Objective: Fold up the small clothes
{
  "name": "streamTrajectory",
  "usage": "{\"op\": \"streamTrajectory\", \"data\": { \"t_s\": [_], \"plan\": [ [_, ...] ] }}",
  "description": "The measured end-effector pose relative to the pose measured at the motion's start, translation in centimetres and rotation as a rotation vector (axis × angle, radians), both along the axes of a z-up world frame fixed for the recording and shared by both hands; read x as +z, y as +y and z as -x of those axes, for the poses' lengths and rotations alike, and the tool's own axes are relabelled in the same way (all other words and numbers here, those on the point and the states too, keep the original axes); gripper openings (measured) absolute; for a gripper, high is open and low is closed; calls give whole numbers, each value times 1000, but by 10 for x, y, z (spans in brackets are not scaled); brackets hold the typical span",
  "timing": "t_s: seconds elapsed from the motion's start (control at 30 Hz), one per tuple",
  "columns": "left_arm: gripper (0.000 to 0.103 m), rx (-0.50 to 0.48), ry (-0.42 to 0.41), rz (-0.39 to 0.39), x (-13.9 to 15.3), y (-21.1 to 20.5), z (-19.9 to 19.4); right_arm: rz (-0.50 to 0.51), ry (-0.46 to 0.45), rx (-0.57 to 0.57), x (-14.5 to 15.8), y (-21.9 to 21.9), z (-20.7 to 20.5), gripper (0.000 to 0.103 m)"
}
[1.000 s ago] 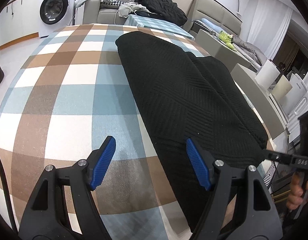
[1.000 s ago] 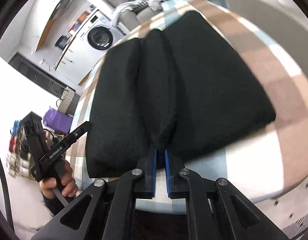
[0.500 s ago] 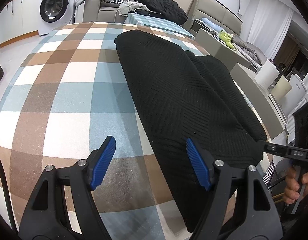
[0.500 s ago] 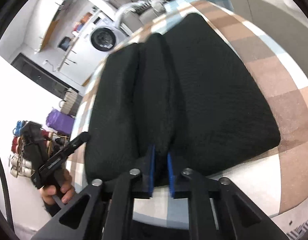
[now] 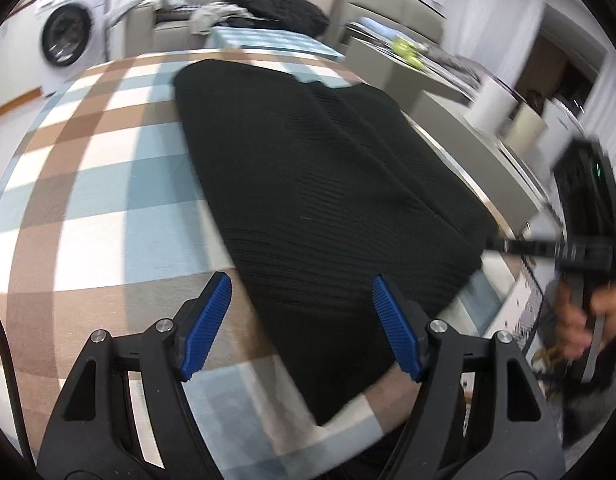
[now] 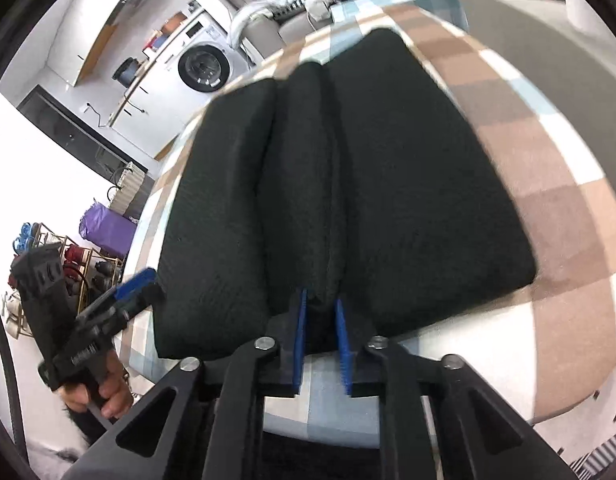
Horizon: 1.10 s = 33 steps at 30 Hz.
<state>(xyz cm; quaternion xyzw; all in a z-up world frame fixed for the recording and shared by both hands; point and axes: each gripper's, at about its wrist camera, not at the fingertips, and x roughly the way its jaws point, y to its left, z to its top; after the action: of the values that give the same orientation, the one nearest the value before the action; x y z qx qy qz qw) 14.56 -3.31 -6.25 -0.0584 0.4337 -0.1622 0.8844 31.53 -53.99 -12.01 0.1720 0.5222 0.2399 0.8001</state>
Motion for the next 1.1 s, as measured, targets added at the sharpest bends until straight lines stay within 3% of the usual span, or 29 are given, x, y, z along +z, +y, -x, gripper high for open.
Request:
{"op": "streamTrajectory", "data": {
  "t_s": [0.17,0.27,0.33,0.53,0.57,0.63,0.67,0.73,0.83,0.93,1.03,1.1],
  "plan": [
    [71,-81,19,-157,-13,-29,5,-14,-71,-1,17,-4,-9,27],
    [71,-102,38,-190,-18,-34,8,-31,-68,36,17,14,-26,32],
    [71,-110,50,-171,-17,-32,9,-38,-66,69,15,29,-38,42],
    [71,-77,51,-19,-8,-6,10,-70,-18,175,-5,73,-74,44],
    [71,-57,45,8,-5,1,9,-68,-7,175,-10,81,-79,41],
    [71,-27,32,39,1,11,6,-63,-16,202,-13,91,-85,11],
    [71,-7,25,56,4,17,3,-78,-23,216,-10,93,-87,7],
    [71,22,19,105,9,30,-2,-149,-103,205,12,82,-80,7],
    [71,58,12,132,14,42,-10,-104,-169,158,32,64,-68,7],
    [71,77,17,125,10,47,-19,-1,-149,125,21,60,-68,7],
    [71,92,55,128,-1,48,-28,24,-84,113,0,65,-79,10],
    [71,93,71,125,-7,46,-29,1,-53,100,-6,63,-83,19]
  ]
}}
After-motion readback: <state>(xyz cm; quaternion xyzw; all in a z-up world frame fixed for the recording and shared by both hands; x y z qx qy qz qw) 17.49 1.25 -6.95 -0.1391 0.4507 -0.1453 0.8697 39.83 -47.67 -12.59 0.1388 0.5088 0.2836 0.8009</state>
